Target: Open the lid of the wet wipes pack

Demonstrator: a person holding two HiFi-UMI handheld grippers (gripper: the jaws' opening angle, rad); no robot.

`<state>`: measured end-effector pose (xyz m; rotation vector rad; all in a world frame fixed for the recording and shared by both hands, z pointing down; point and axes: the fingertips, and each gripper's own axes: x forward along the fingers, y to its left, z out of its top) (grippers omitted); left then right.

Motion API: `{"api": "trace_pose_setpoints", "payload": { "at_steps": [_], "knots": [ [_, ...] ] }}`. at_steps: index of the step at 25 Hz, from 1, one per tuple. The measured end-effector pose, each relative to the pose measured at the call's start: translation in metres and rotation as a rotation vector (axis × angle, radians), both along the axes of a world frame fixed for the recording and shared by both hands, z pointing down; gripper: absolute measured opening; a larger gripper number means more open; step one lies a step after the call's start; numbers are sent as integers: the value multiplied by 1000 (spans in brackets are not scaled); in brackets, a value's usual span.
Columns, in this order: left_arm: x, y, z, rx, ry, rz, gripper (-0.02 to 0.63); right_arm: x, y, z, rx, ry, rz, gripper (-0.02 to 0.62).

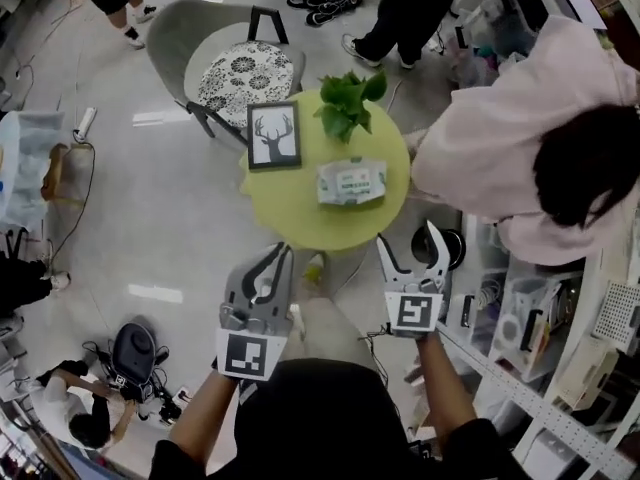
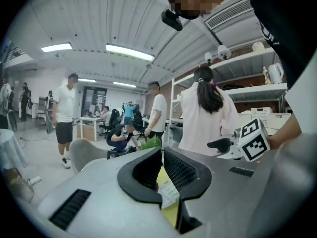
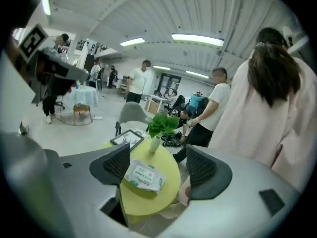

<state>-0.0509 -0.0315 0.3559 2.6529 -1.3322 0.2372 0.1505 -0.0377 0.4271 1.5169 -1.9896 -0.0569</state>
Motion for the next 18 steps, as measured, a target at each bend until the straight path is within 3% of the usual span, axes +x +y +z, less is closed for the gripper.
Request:
{"api": "trace_pose_setpoints", "payload": {
  "at_steps": [5,13,18],
  "knots": [
    [-4,-28,62,-12,20,-9,37,-2,-26,73,-35,188,-20,345],
    [6,-55,170,-93,-33,85,37,-6,-63,175,-119,342,-51,305],
    [11,-83,200,-107,-9,56,37,-10,-83,222,-156,404,-81,265]
  ]
}}
